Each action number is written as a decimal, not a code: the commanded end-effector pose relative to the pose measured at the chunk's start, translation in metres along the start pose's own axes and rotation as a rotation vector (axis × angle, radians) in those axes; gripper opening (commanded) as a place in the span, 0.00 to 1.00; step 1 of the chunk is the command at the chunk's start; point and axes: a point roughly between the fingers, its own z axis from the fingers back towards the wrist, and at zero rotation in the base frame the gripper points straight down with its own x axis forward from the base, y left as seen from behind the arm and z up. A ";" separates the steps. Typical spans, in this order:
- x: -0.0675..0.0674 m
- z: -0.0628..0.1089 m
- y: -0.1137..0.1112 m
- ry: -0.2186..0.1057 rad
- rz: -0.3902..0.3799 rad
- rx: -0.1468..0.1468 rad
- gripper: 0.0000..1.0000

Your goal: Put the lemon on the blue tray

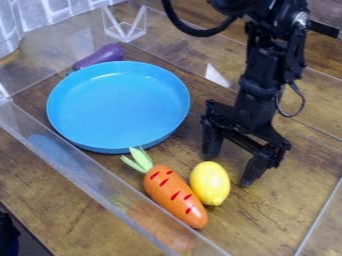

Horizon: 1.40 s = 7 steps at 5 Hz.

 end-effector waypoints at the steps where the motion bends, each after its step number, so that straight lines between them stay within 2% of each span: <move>1: -0.004 0.002 -0.014 0.004 -0.105 0.011 1.00; 3: -0.006 0.001 -0.008 0.033 -0.170 0.031 1.00; 5: -0.014 0.001 0.006 0.061 -0.217 0.046 1.00; 7: -0.025 0.001 0.011 0.069 -0.239 0.048 1.00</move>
